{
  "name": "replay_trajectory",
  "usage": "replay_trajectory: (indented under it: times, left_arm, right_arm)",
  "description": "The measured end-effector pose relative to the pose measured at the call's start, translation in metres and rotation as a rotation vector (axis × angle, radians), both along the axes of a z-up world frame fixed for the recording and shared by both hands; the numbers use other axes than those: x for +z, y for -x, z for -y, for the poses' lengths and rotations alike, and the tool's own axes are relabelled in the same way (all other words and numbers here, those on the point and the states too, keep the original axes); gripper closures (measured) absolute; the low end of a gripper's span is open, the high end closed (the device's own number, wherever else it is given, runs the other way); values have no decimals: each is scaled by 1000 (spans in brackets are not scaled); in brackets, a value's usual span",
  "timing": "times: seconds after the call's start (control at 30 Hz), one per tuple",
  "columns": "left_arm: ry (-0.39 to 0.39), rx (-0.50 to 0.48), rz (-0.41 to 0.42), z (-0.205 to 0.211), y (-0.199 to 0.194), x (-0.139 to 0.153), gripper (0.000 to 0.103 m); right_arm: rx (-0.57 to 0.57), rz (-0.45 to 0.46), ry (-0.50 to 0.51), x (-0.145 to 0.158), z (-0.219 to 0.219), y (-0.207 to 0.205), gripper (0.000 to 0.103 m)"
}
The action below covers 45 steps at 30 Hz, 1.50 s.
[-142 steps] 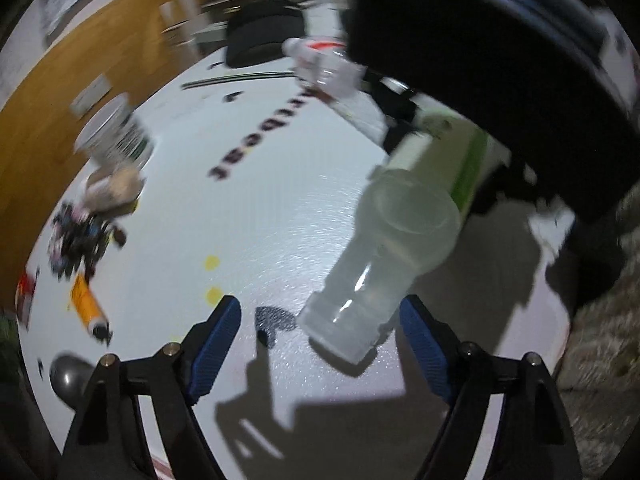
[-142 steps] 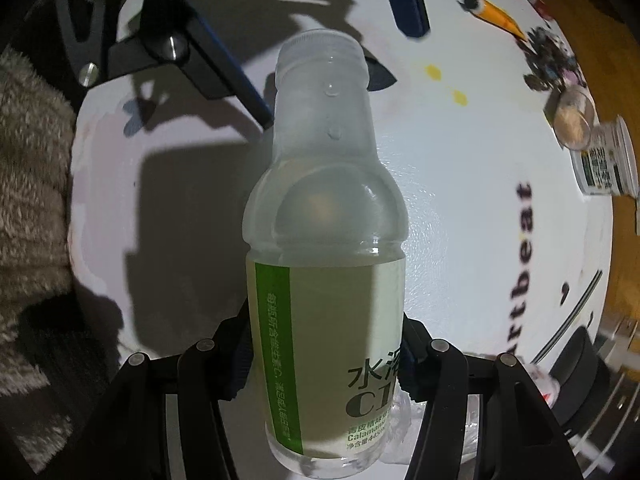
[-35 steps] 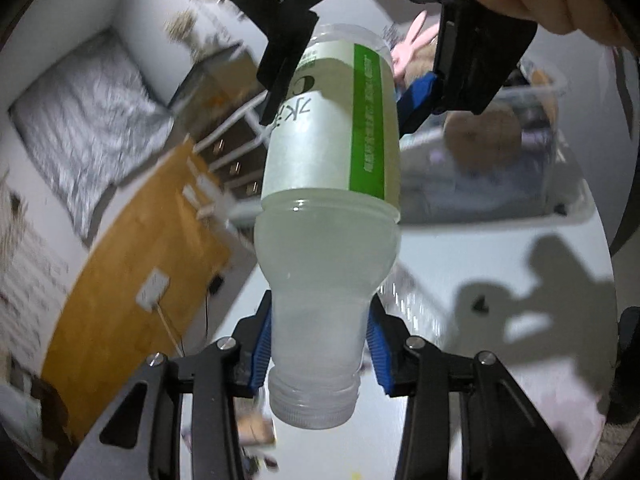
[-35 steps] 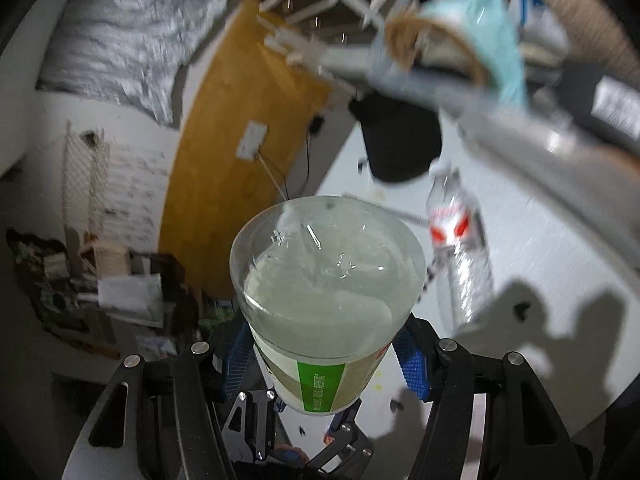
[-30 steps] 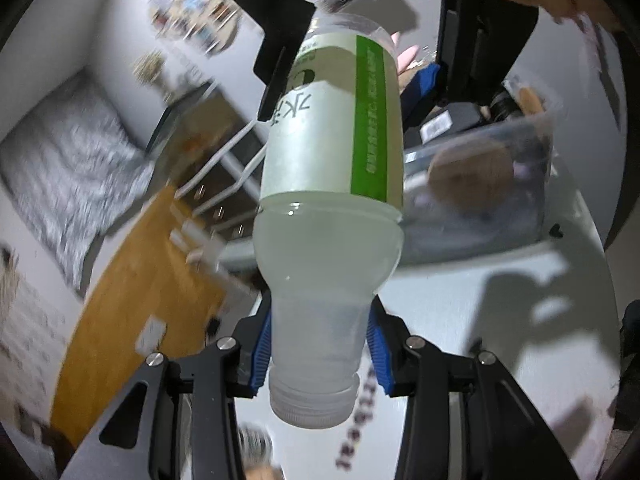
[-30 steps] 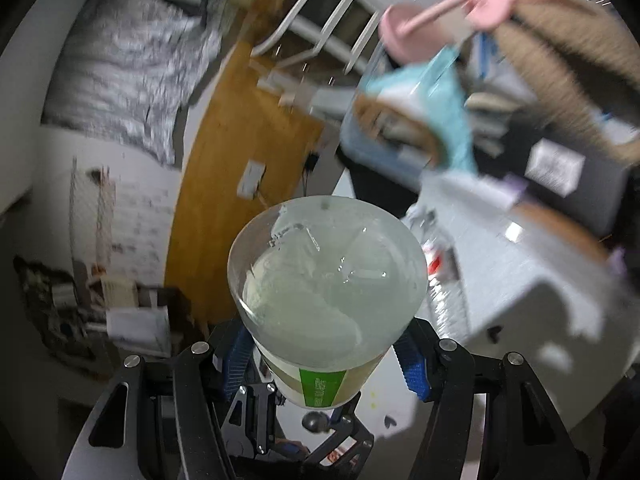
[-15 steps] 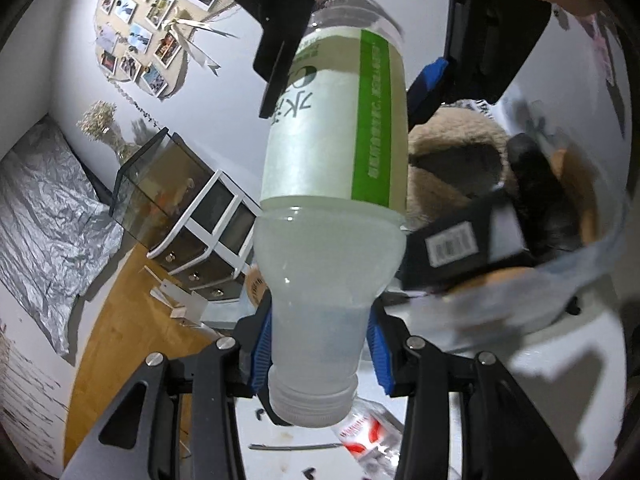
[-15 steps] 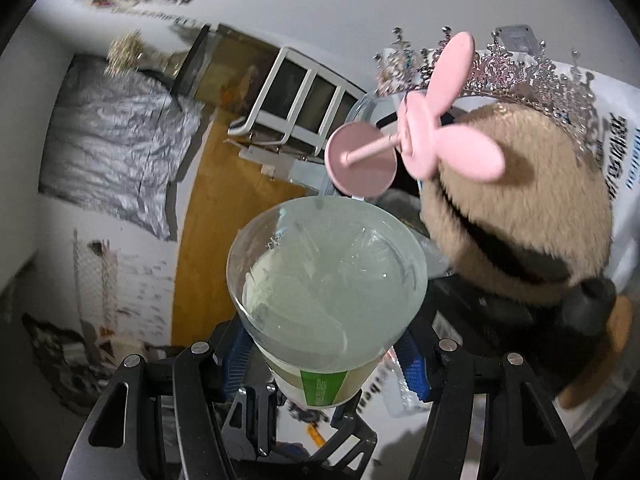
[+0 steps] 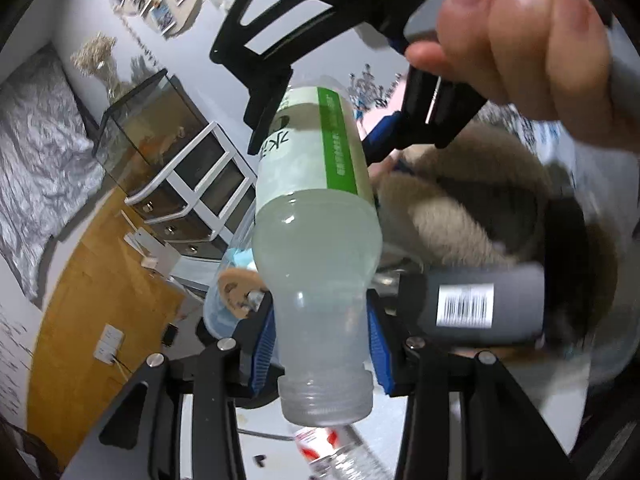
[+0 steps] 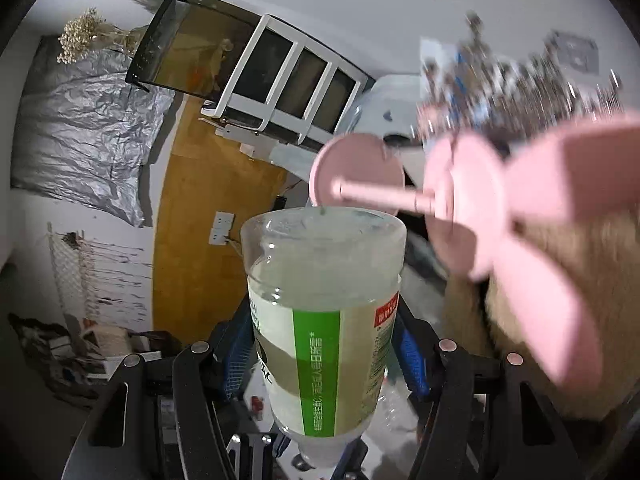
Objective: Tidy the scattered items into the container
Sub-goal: 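Bring the held bottle over the clear container beside the pink bunny toy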
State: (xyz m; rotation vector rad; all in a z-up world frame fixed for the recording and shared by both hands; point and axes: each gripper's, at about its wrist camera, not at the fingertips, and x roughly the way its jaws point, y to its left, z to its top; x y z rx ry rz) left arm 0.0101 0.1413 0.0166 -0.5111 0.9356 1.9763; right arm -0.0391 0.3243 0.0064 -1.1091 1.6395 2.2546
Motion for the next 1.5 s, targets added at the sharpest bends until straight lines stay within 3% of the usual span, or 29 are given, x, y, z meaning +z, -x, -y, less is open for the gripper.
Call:
replay_trajectory:
  times: [0.27,0.67,1.2,1.37,1.5]
  left_arm:
    - [-45,75,131,-28,14,-6,61]
    - [-70,174,280,-40,30,-23,59]
    - [-168,294,375,-37,28,-23,56]
    - [-211,325,450,-30,32,-25,56]
    - [-195,311,432,-29,28,-27,56]
  right_arm:
    - [94,140,-80,3,-22,26,39]
    - [244,286,-268,3,-10,72,38]
    - [466,349,-500,28,29,103,38]
    - [517,378,-518,19,38,115,37]
    - [497,388,-521,17,38,112,36]
